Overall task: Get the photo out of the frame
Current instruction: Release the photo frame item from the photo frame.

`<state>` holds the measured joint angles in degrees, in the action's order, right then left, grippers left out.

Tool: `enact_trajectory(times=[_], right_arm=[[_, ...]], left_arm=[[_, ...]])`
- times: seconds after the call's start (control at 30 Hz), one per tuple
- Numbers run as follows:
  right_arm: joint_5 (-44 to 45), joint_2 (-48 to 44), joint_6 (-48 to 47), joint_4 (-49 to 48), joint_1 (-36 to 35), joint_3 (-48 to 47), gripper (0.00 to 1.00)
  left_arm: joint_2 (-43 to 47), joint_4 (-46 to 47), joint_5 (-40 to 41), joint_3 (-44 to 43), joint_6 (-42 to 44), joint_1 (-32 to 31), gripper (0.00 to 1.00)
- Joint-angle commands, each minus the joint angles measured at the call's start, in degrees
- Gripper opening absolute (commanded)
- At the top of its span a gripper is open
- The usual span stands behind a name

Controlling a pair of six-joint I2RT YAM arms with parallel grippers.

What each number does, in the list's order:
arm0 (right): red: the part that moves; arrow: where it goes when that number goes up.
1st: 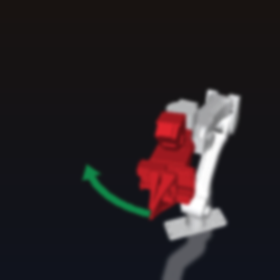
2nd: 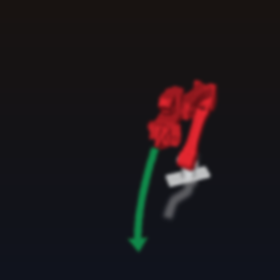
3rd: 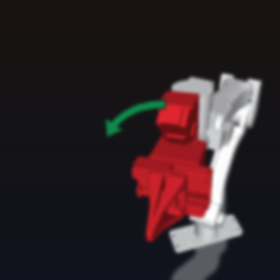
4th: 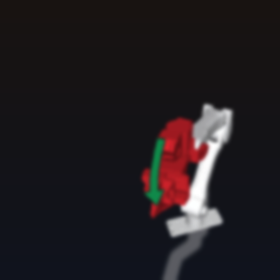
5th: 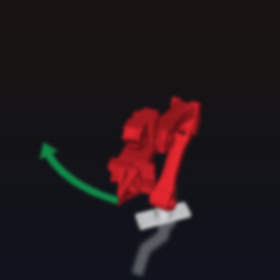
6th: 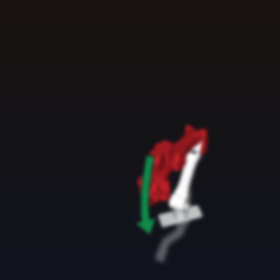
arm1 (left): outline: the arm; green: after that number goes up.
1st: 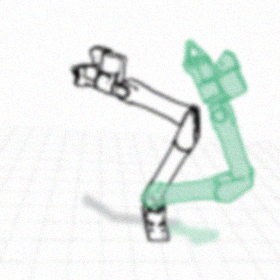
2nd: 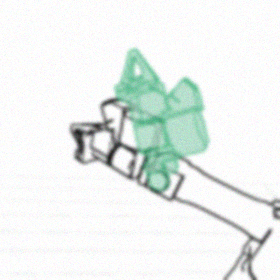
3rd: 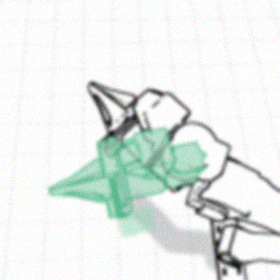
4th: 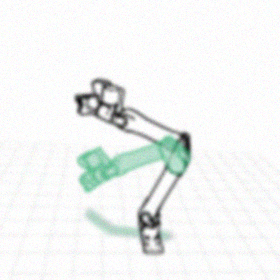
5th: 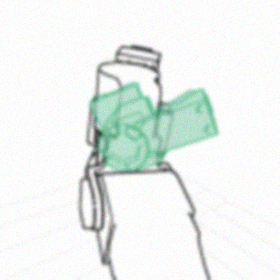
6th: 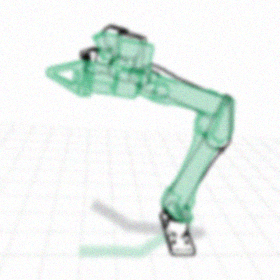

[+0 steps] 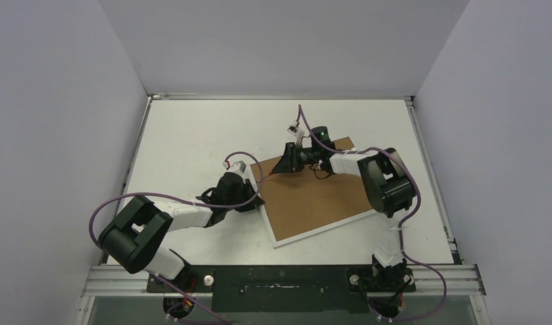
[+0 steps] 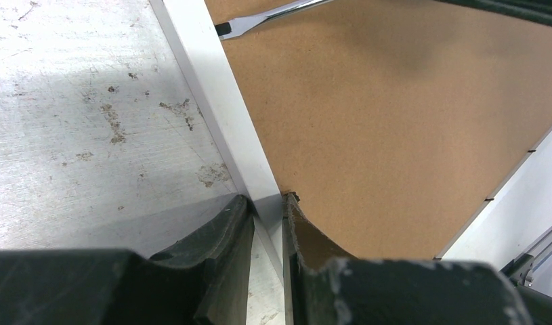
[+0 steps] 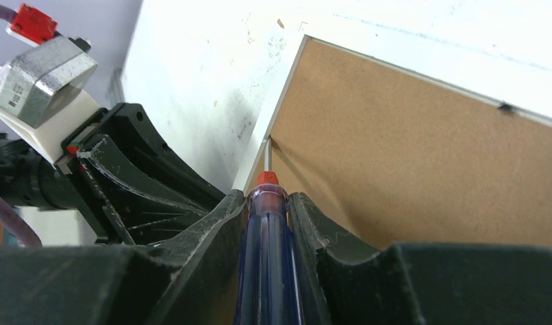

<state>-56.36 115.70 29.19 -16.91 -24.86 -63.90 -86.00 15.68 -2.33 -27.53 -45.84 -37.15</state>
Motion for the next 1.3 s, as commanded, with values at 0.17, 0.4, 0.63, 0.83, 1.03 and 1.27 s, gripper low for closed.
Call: enact_trajectory(times=[0.17, 0.4, 0.63, 0.83, 1.03, 1.27], right_arm=[[4.52, -3.06, -18.95, 20.77, -5.34, -7.19, 0.0], [13.65, -5.37, -24.52, 28.22, -9.14, -10.1, 0.0], [22.78, -6.51, -28.74, 35.47, -13.97, -14.48, 0.0], [28.32, -6.67, -28.75, 35.57, -18.04, -15.49, 0.0], [35.69, -7.68, -28.37, 36.3, -21.71, -16.3, 0.0], [39.68, -7.47, -25.84, 34.75, -25.25, -16.37, 0.0]], left_arm=[[-4.97, -13.0, 0.85, 5.11, 4.62, -0.87, 0.0], [-4.44, -12.74, 1.0, 5.29, 4.36, -0.91, 0.0], [-4.62, -9.98, 0.79, 7.04, 3.17, -0.87, 0.0], [-3.93, -8.56, 0.7, 8.22, 1.71, -0.82, 0.0], [-3.78, -6.59, 1.1, 9.54, 0.77, -0.82, 0.0], [-4.43, -3.84, 1.11, 10.76, -0.88, -0.77, 0.0]])
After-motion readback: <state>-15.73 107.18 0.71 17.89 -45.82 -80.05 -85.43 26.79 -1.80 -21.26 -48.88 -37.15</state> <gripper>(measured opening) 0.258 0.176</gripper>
